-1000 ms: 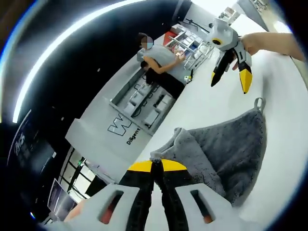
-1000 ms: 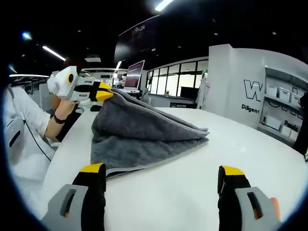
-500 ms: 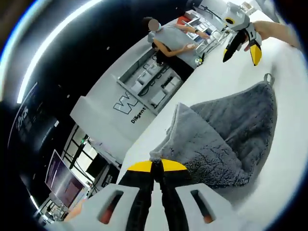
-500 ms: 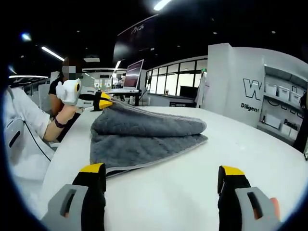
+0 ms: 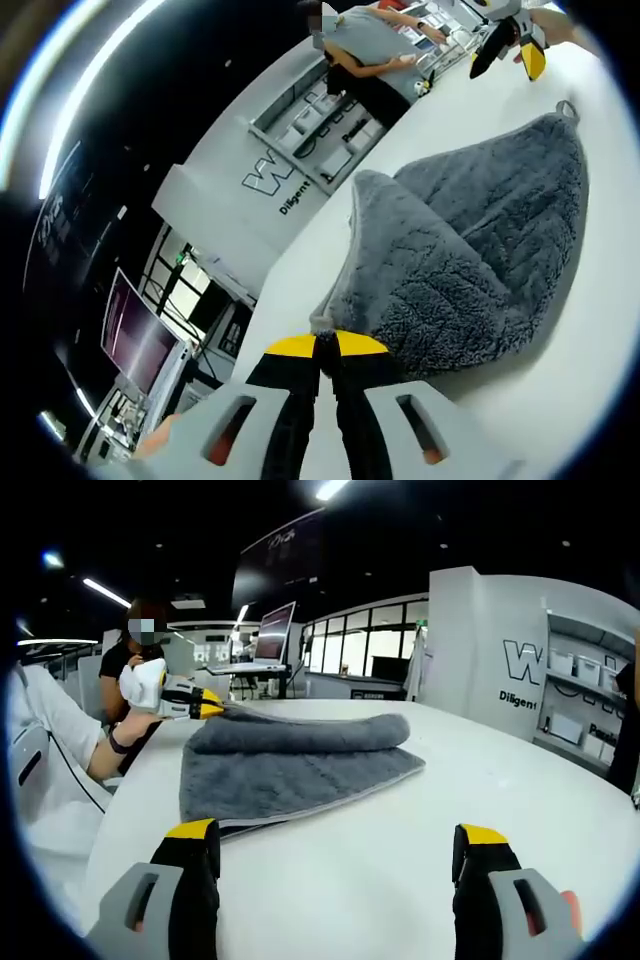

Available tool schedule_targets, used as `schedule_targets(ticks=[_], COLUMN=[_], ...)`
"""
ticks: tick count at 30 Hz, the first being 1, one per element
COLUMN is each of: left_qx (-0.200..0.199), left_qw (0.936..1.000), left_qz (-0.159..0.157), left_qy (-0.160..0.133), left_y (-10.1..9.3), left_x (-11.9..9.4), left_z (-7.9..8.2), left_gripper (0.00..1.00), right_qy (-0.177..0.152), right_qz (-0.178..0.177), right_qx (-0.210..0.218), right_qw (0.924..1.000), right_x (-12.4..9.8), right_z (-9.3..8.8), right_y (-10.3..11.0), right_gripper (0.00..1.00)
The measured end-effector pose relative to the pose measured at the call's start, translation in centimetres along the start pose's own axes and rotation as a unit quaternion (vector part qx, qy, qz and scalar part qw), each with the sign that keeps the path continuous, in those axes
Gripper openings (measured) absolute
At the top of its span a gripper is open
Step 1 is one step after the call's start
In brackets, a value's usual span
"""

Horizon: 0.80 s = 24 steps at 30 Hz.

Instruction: Open the folded towel by lifting each exposed corner and separating the folded layers until the towel lies flat within the target outline without major curled edges

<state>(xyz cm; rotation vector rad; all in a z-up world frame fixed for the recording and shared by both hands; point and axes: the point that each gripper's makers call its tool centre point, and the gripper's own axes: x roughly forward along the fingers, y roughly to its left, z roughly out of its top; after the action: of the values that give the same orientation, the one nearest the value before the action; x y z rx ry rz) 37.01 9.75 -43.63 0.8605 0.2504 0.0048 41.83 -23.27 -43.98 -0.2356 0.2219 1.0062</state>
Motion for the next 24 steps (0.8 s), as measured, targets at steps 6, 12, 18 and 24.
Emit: schedule_targets(ticks=[6,12,18,24], left_qx=[-0.015,-0.037,-0.045,-0.068], left_qw=[0.9995,0.9980,0.9979,0.9964], left_qz=[0.015,0.033,0.029,0.032], left_qy=[0.024,0.038,0.036,0.040], left_y=[0.0,0.5,0.3,0.4], left_x=[-0.6,-1.5,-1.0,-1.1], left_z=[-1.8,-3.0,-3.1,-3.7], left_gripper=[0.04,0.04,0.04,0.04], right_qy=[-0.001,0.001,-0.007,-0.018], right_qz=[0.000,-0.001,0.007,0.009], right_qx=[0.002,0.003,0.002,0.009], right_qw=[1.0000,1.0000,1.0000,0.9997], right_x=[0.0,0.0,0.1,-0.2], right_z=[0.0,0.0,0.3,0.8], right_y=[-0.2,-0.4,0.1,-0.4], right_gripper=[0.99,0.99,0.99,0.99])
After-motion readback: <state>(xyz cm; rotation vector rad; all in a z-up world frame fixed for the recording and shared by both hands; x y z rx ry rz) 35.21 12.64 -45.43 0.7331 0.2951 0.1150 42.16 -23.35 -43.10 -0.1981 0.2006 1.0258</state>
